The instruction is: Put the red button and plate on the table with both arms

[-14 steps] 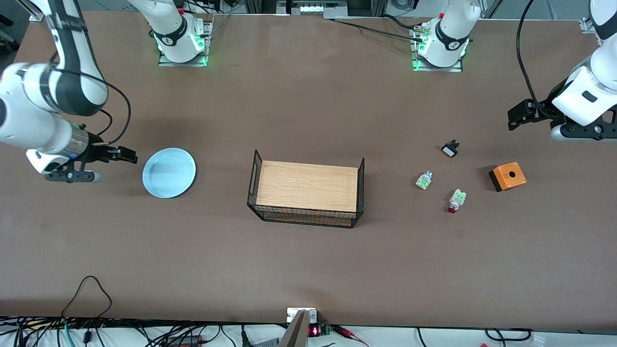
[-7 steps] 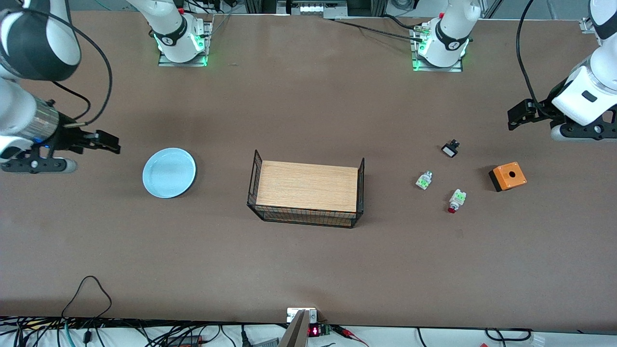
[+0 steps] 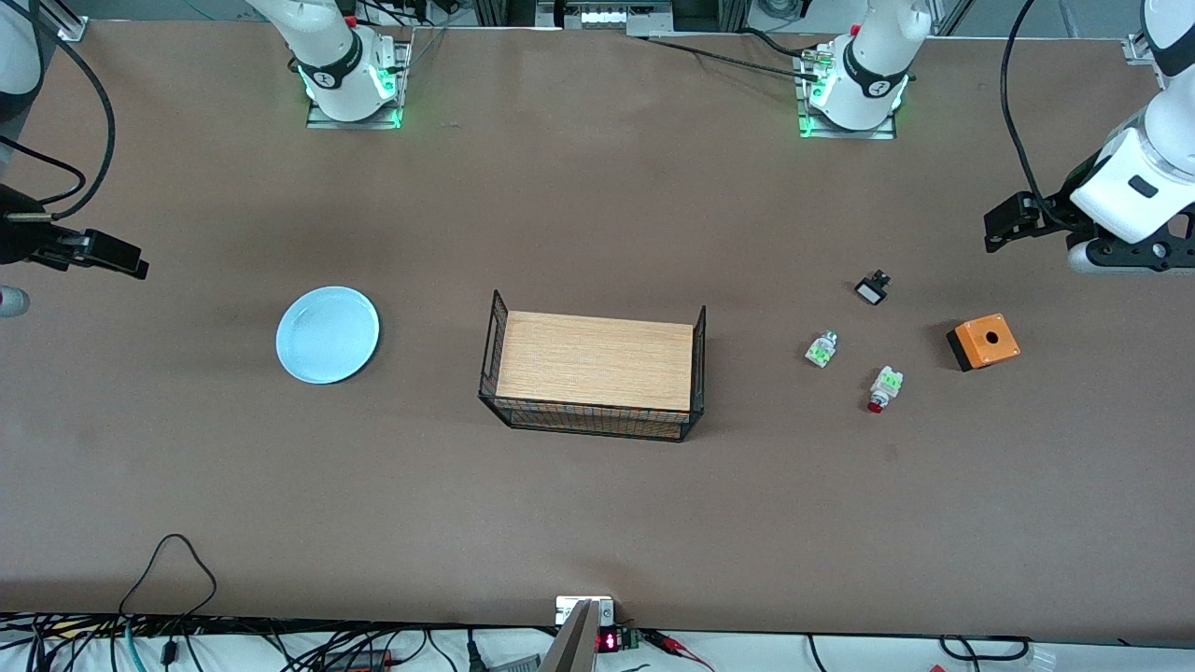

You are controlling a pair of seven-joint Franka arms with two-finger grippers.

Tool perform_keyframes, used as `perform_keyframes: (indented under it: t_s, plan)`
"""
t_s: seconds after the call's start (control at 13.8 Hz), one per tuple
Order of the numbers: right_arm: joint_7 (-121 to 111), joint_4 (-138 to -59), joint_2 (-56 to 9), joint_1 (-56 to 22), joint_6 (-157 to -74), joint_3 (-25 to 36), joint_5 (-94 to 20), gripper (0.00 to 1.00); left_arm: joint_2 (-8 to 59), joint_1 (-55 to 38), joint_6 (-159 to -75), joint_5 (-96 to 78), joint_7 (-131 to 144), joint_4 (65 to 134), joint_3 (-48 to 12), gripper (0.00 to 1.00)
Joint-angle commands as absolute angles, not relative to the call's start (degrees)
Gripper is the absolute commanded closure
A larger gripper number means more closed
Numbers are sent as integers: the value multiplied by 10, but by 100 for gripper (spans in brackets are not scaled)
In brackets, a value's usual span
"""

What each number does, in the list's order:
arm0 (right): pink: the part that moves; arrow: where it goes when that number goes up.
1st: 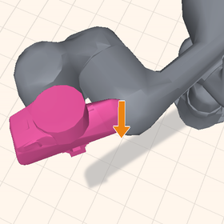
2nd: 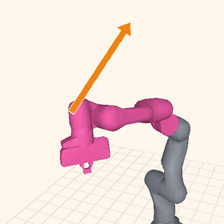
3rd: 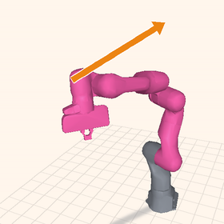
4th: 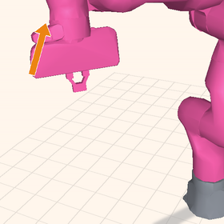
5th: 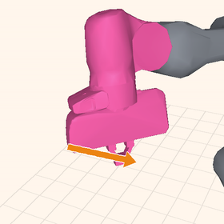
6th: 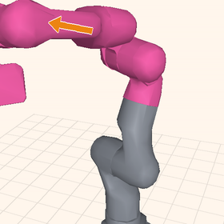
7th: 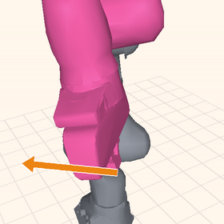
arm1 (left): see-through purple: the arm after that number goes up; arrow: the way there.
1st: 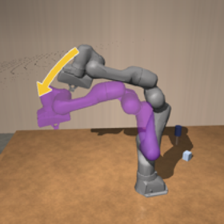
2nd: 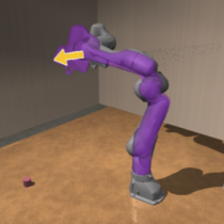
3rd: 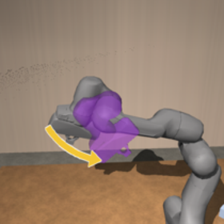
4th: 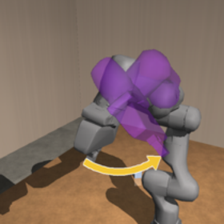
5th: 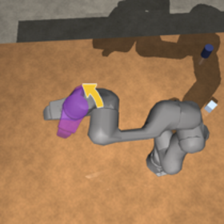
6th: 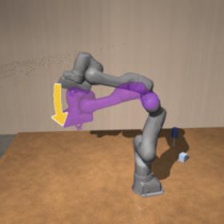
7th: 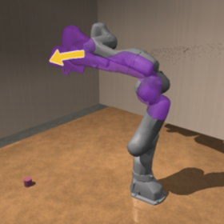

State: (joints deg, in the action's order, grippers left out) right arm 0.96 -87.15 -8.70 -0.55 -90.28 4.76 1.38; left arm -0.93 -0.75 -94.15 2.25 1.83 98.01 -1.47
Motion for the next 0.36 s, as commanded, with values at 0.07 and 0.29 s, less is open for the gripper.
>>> perform_keyframes:
  t_s: [0.07,0.29]
  plan:
    - [-23,-889,-61,-9,-898,41,19,0,-12,-7,-932,16,16,973,-14,0]
    - [-18,-889,-61,-9,-896,41,12,0,-12,-9,-932,16,17,972,-15,0]
